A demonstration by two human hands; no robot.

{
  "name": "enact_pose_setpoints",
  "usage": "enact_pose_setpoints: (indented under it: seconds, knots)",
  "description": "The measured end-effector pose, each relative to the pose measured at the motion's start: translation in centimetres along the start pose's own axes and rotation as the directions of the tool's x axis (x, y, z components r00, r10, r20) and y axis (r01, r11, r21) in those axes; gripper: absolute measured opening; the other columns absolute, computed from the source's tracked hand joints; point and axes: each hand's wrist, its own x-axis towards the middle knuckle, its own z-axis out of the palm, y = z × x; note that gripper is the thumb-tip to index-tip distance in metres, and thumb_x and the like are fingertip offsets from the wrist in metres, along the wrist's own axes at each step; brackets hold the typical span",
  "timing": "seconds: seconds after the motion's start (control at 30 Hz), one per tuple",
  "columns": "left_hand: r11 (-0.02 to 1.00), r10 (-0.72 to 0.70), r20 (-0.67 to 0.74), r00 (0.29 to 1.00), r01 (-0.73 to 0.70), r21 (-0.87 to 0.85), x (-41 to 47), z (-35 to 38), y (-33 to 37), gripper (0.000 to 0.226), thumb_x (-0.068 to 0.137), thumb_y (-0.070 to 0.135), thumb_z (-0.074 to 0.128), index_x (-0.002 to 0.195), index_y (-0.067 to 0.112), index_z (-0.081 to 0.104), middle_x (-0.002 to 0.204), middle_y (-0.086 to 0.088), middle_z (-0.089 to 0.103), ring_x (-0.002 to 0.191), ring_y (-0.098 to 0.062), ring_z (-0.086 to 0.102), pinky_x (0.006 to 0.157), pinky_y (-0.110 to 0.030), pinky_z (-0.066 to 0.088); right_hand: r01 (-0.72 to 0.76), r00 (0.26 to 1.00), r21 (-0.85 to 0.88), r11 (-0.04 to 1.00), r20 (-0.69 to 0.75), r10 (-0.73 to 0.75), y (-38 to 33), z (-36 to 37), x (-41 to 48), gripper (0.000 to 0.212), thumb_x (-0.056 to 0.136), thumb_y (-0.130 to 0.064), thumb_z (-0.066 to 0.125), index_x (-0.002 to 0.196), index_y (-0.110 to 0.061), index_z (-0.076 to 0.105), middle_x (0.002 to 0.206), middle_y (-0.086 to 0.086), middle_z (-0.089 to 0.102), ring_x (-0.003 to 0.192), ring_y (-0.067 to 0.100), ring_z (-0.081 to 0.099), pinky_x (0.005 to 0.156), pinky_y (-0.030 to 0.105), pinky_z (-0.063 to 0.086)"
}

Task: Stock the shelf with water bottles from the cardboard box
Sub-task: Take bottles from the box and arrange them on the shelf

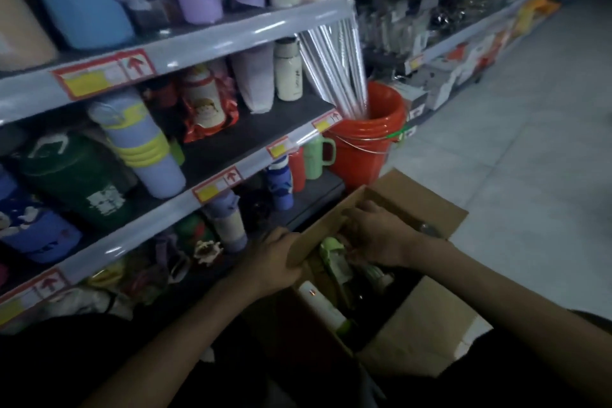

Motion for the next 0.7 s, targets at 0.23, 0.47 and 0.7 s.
enact_pose_setpoints:
  seconds: [0.23,0.47,0.7]
  knots:
    - [0.985,-0.008,0.24,0.971,-0.034,0.172,3.8,8.4,1.4,0.063,0.092,0.053,0.056,0.148,0.031,0.041,0.15,0.001,0.041,0.136,-0.028,0.043,0.109,-0.043,0.032,-0.084,0.929,-0.173,0.981,0.342,0.14,5.4,6.1,-1.7,0.096,0.09,-0.039,0.072,0.162,-0.028,0.01,0.159,0.01,0.029,0.141,0.039,0.037,0.113,0.049,0.04]
    - [0.962,-0.044,0.429,0.902,-0.077,0.261,7.1,14.9,0.4,0.068,0.093,0.054,0.057,0.152,0.028,0.037,0.151,-0.006,0.042,0.138,-0.028,0.041,0.111,-0.044,0.031,-0.028,0.854,-0.244,0.969,0.498,0.15,8.0,9.8,-2.9,0.07,0.102,-0.027,0.058,0.161,-0.015,0.023,0.154,0.021,0.036,0.126,0.033,0.053,0.087,0.038,0.049]
    - [0.927,0.058,0.497,0.866,-0.231,0.294,11.2,19.1,2.1,0.075,0.089,0.067,0.054,0.149,0.025,0.04,0.143,-0.007,0.049,0.132,-0.029,0.046,0.108,-0.045,0.033,-0.037,0.818,-0.13,0.991,0.565,0.105,9.3,11.0,-2.4,0.045,0.101,-0.025,0.059,0.144,-0.018,0.05,0.128,0.006,0.062,0.107,0.023,0.065,0.084,0.034,0.057]
